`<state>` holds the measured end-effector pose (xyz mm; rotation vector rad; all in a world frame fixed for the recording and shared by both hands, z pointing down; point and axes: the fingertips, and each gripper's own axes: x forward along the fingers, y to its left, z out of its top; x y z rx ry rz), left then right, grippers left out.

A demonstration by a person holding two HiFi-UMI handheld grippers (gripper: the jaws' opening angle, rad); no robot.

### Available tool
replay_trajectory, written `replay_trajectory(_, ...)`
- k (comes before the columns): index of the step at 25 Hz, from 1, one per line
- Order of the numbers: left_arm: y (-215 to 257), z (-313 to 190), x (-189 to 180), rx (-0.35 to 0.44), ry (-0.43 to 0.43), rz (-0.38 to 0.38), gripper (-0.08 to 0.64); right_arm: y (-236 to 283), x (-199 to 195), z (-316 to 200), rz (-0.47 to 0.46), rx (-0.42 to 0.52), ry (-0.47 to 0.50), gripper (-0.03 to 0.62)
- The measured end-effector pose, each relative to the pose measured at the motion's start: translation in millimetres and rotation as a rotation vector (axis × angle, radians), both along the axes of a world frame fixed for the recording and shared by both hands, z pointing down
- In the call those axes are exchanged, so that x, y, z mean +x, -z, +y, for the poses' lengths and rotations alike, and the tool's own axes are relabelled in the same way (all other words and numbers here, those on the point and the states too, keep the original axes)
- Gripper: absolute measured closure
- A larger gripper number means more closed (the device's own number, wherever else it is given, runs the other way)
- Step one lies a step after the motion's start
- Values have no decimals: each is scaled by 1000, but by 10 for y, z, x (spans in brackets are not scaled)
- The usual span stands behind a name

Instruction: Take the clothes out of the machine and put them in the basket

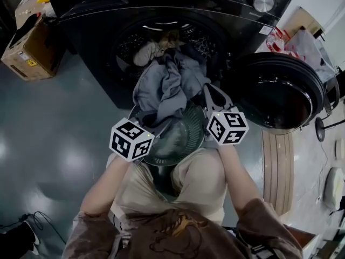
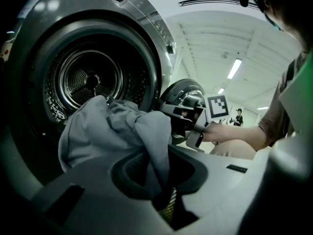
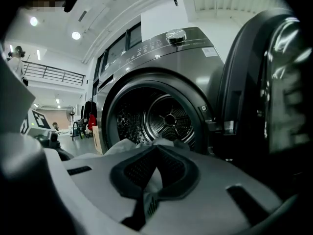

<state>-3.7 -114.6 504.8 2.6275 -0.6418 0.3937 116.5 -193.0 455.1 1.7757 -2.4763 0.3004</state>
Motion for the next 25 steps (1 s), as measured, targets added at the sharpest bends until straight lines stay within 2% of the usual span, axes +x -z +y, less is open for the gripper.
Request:
replay_trajectory(4, -67, 190, 10, 3, -10, -34, 495, 2, -22, 13, 2, 0, 4, 597)
replay_trajectory(8, -103, 121, -46, 35, 29, -71, 480, -10, -44, 40, 5, 0, 12, 597)
replay_trajectory(10, -105, 31, -109, 77, 71, -112, 438, -11, -36, 40, 3, -1, 11, 597)
replay_trajectory(12, -87, -86, -199, 117, 123, -135, 356, -11, -25, 41, -4, -2, 9, 597)
replay_trajectory(14, -30, -237, -288, 145, 177, -120, 288, -5, -25, 40, -8, 0, 12, 597)
replay_trajectory(17, 78, -513, -347, 187, 231, -89, 255, -8, -34, 28, -8, 0, 19, 597)
replay_trajectory(25, -75, -1197, -10, 228, 214, -158, 169, -7, -68, 40, -9, -3, 38, 597)
